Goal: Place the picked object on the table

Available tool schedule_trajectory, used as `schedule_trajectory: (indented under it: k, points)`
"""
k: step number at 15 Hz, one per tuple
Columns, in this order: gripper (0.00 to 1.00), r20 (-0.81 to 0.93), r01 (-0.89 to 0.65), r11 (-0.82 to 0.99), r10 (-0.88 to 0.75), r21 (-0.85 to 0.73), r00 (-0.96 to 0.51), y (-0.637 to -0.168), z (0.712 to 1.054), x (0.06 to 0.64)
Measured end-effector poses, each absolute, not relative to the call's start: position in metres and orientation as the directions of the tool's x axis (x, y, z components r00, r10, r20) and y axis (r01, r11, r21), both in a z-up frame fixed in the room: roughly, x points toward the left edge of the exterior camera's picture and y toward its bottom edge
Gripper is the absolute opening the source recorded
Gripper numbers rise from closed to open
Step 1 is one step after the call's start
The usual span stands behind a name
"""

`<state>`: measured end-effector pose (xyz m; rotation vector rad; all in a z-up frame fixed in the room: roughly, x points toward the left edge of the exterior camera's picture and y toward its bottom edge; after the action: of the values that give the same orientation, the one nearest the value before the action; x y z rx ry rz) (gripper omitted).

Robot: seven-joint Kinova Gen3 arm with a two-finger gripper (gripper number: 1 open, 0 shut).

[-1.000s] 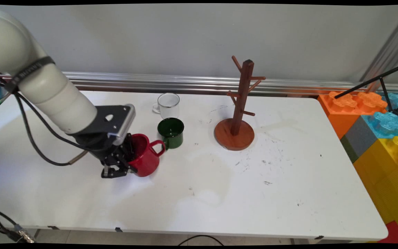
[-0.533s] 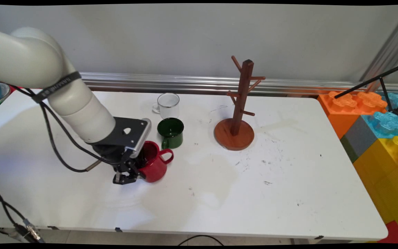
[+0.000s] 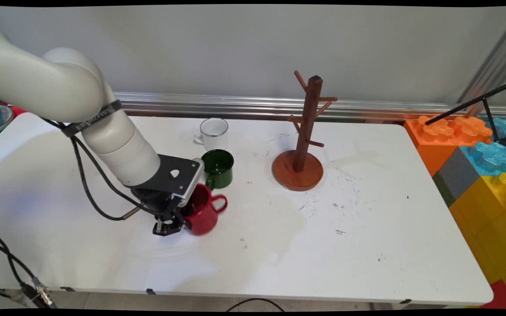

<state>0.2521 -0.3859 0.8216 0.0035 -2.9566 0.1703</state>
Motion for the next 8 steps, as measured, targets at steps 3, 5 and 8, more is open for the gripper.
schedule_trajectory:
  k: [3,5,8]
  points:
    - [1.00,0.185,-0.004,0.993,0.017,-0.115,-0.983,-0.3869,0.8187,0.2495]
    - [1.00,0.204,0.000,0.993,0.025,-0.121,-0.979,-0.3873,0.8187,0.2467]
    - [1.00,0.252,-0.008,0.992,0.025,-0.128,-0.967,-0.3870,0.8264,0.2436]
